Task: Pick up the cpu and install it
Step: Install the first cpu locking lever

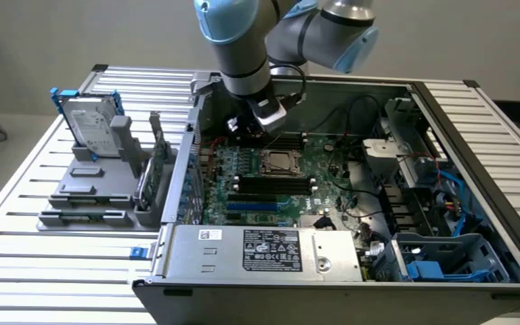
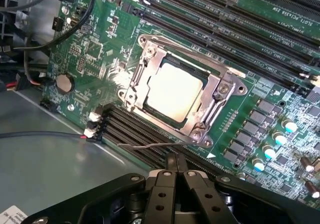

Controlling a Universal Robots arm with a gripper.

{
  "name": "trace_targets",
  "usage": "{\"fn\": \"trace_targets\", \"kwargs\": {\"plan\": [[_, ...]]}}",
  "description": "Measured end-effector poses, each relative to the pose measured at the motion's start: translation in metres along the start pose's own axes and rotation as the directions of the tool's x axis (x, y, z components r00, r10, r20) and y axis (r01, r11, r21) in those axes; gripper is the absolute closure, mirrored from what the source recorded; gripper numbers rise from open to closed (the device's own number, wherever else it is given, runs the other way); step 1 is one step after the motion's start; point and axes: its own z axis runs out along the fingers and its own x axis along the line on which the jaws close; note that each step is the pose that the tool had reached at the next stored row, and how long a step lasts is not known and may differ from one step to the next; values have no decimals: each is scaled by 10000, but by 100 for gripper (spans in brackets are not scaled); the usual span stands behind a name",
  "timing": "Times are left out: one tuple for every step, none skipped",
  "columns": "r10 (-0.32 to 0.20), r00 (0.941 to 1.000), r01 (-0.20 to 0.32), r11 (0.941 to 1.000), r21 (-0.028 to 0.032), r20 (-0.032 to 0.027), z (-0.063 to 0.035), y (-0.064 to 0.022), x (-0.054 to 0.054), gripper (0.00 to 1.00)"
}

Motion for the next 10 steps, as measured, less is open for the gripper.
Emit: {"fn": "trace_targets", "kwargs": {"plan": [[-100,9999,100,9999,33,17,11,2,-4,89],[-223,9997,223,9997,74,36,24,4,-9,89],[-374,9993,373,9992,126,59,39,7,-14,89],[-510,9987,509,9986,172,78,47,8,-17,89],[-637,9979,635,9977,216,97,54,9,-20,89],[-742,9972,739,9969,253,111,60,10,-22,89],[-831,9965,827,9962,281,123,64,12,-24,89],[-889,9960,885,9956,300,131,64,16,-27,89],[-921,9957,916,9953,309,131,65,22,-29,89],[-941,9955,936,9951,312,133,65,27,-31,89]]}}
